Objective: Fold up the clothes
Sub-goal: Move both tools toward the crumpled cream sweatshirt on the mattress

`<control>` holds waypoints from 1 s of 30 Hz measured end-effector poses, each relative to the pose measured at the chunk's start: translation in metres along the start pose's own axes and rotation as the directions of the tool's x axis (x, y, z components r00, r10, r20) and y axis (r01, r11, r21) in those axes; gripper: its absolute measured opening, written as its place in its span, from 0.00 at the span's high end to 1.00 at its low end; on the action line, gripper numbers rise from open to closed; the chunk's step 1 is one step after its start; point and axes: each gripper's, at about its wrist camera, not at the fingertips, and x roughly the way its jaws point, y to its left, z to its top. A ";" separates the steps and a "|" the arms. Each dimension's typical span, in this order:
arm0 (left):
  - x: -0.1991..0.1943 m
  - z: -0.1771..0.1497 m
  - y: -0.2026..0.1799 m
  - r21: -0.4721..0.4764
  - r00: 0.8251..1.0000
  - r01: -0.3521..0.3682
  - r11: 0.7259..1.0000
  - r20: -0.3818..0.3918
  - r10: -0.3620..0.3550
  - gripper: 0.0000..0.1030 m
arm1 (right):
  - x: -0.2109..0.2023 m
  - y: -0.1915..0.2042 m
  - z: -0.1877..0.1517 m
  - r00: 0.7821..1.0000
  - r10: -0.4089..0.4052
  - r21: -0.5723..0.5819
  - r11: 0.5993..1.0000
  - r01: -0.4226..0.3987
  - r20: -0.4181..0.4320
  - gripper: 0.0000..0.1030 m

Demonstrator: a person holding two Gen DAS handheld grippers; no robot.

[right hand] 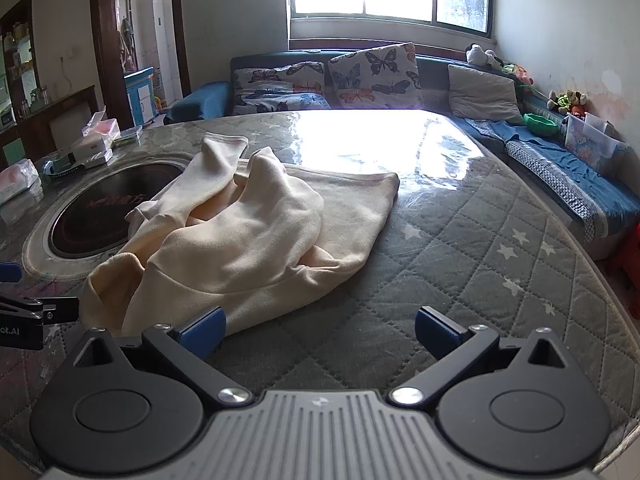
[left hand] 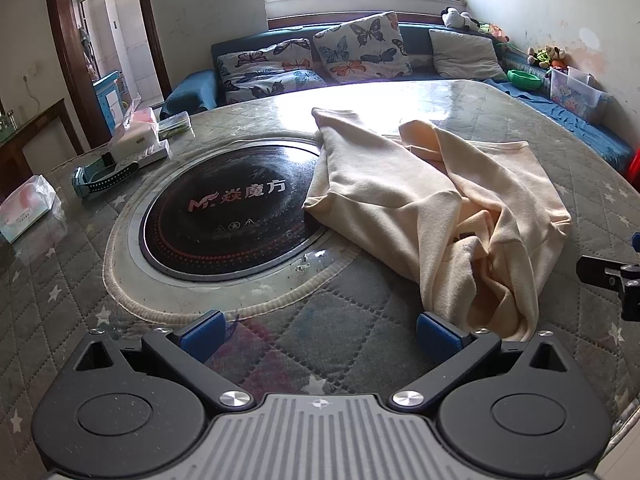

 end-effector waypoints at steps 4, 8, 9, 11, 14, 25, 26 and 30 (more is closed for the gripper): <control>0.003 0.004 0.000 0.003 1.000 -0.002 1.000 -0.002 0.002 0.00 | 0.003 0.001 0.004 1.000 0.003 -0.005 1.000 -0.003 -0.001 0.02; 0.006 0.007 0.001 0.006 1.000 -0.002 1.000 -0.005 0.002 0.00 | 0.006 0.002 0.007 1.000 0.006 -0.010 1.000 -0.006 -0.001 0.03; 0.007 0.008 0.001 0.006 1.000 -0.002 1.000 -0.005 0.002 0.00 | 0.007 0.002 0.008 1.000 0.006 -0.010 1.000 -0.006 -0.001 0.03; 0.008 0.010 0.001 0.006 1.000 -0.001 1.000 -0.006 0.001 0.00 | 0.008 0.003 0.010 1.000 0.009 -0.012 1.000 -0.009 -0.001 0.03; 0.011 0.011 0.002 0.004 1.000 0.000 1.000 -0.012 0.000 0.00 | 0.010 0.002 0.012 1.000 0.011 -0.009 1.000 -0.011 -0.001 0.03; 0.010 0.006 0.000 0.007 1.000 0.004 1.000 -0.026 -0.004 0.00 | 0.011 0.004 0.007 1.000 0.016 -0.017 1.000 -0.016 -0.016 0.03; 0.009 0.005 0.000 0.008 1.000 0.004 1.000 -0.027 -0.004 0.00 | 0.011 0.004 0.006 1.000 0.016 -0.018 1.000 -0.016 -0.018 0.03; 0.007 0.001 0.000 0.011 1.000 0.004 1.000 -0.030 -0.003 0.00 | 0.008 0.006 0.001 1.000 0.019 -0.029 0.999 -0.020 -0.025 0.03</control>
